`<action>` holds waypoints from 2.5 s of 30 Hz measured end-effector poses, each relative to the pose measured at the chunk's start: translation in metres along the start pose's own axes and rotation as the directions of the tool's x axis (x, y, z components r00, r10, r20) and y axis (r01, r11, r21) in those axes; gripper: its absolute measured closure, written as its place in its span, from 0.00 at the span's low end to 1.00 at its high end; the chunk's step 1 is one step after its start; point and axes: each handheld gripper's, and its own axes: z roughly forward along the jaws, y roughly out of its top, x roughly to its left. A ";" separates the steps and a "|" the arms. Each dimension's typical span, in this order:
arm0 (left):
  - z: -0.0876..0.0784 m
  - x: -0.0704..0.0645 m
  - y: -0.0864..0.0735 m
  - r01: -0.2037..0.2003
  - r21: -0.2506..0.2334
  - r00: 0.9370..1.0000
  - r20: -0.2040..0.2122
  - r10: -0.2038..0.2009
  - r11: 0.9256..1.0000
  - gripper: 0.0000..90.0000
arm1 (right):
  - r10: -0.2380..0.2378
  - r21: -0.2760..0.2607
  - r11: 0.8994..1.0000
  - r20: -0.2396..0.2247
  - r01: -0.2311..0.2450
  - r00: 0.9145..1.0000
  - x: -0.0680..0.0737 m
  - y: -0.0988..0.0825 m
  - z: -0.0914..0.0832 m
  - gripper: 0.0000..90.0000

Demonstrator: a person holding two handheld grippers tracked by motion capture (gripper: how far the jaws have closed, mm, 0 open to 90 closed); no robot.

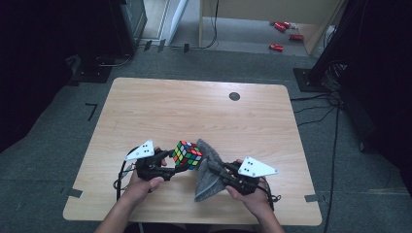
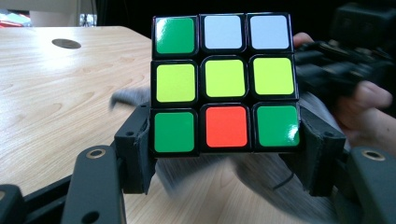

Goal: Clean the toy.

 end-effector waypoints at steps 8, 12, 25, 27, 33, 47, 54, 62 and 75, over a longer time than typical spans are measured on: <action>0.002 0.001 -0.002 -0.009 0.026 0.999 -0.045 0.010 1.000 0.39 | 0.096 0.037 0.993 0.250 -0.109 0.963 -0.032 -0.013 -0.012 0.84; 0.003 0.002 -0.003 -0.003 0.032 0.998 -0.055 0.005 0.999 0.39 | 0.109 0.152 0.973 0.356 -0.173 0.928 -0.046 -0.030 -0.006 0.84; 0.002 0.006 -0.002 0.012 0.041 0.994 -0.107 -0.008 0.999 0.39 | 0.183 0.161 0.954 0.354 -0.252 0.917 -0.060 -0.041 -0.007 0.56; 0.005 0.005 -0.002 0.009 0.079 0.987 -0.160 0.004 0.997 0.39 | 0.170 0.131 0.966 0.335 -0.224 0.927 -0.058 -0.037 -0.008 0.51; 0.012 0.008 -0.004 0.048 0.130 0.977 -0.213 -0.019 0.990 0.39 | 0.087 0.050 0.993 0.294 -0.106 0.952 -0.043 -0.023 -0.010 0.40; 0.020 -0.001 0.002 0.068 0.139 0.986 -0.161 -0.045 0.988 0.39 | -0.152 0.059 0.988 0.120 0.146 0.981 0.005 -0.023 0.029 0.27; 0.026 -0.005 0.006 0.103 0.151 0.988 -0.128 -0.084 0.983 0.38 | -0.225 0.087 0.973 0.156 0.214 0.962 0.014 -0.031 0.043 0.25; 0.037 -0.012 0.005 0.135 0.208 0.990 -0.073 -0.123 0.969 0.38 | -0.303 0.101 0.952 0.183 0.289 0.935 0.022 -0.035 0.049 0.26; 0.033 -0.005 0.005 0.164 0.162 0.986 -0.031 -0.161 0.973 0.27 | -0.332 0.136 0.941 0.195 0.310 0.923 0.025 -0.035 0.049 0.38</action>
